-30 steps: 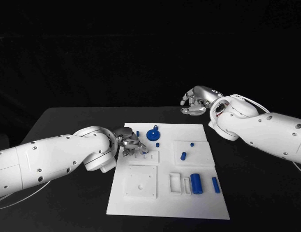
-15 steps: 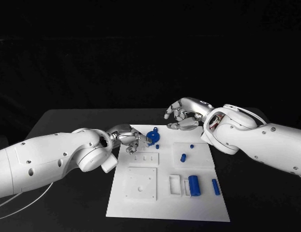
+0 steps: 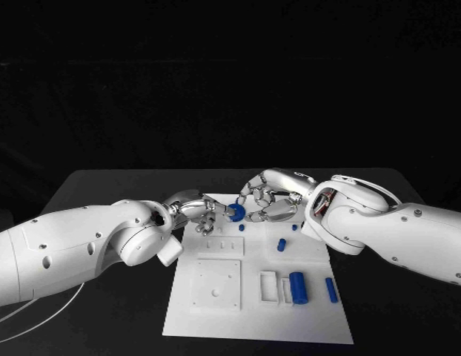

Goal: Assemble the parts on the task board

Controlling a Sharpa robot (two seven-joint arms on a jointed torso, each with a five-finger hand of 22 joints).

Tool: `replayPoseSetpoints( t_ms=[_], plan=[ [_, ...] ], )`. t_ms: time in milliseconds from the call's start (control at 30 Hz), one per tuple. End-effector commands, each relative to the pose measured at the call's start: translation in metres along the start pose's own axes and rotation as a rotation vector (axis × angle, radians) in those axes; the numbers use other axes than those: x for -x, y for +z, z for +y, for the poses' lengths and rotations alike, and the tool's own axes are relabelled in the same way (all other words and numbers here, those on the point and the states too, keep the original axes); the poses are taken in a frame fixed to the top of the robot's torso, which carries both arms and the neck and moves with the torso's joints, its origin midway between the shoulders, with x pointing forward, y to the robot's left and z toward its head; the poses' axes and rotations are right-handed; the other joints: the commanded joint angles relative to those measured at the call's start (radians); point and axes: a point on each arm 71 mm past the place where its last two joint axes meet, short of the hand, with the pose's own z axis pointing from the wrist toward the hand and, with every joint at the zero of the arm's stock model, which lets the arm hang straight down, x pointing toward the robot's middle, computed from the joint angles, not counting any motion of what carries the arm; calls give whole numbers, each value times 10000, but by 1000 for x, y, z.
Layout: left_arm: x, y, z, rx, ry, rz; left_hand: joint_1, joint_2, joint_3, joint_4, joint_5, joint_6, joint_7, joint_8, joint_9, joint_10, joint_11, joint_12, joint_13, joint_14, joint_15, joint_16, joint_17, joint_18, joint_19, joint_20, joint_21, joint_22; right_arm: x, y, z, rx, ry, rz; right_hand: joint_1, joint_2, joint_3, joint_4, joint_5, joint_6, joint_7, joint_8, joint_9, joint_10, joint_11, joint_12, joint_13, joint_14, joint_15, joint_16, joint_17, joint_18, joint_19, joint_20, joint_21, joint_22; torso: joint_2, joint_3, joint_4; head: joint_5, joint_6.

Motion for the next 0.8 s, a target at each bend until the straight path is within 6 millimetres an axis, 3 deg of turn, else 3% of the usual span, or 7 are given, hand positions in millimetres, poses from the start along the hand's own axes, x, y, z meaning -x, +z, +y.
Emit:
replayPoseSetpoints(
  t_ms=[33, 800],
  plan=[
    [-1, 0, -3, -349, -247, 90, 566, 670, 251, -178, -17, -57, 21, 19, 12, -47, -5, -33, -10, -114, -105, -34, -12, -27, -48, -1474, -22, -12, -4, -1, 3, 213, 58, 346, -102, -12, -127, -33, 88, -308, 217, -60, -19, -37, 26, 60, -18, -33, 79, -59, 11, 529, -88, -8, -27, 160, 7, 3, -10, 8, 30],
    [-5, 0, -4, -413, -268, 370, 592, 642, 256, -197, 8, -45, 14, 30, 29, -61, -12, -26, -14, -127, -112, -28, -11, -35, -77, -1473, -18, -17, -10, 4, 6, 257, 32, 393, -204, 114, -268, -26, 77, -343, 235, -70, -22, -57, 43, 77, -33, -32, 97, -59, 13, 529, -86, -11, -41, 144, 7, 14, -8, 22, 30]
  ],
)
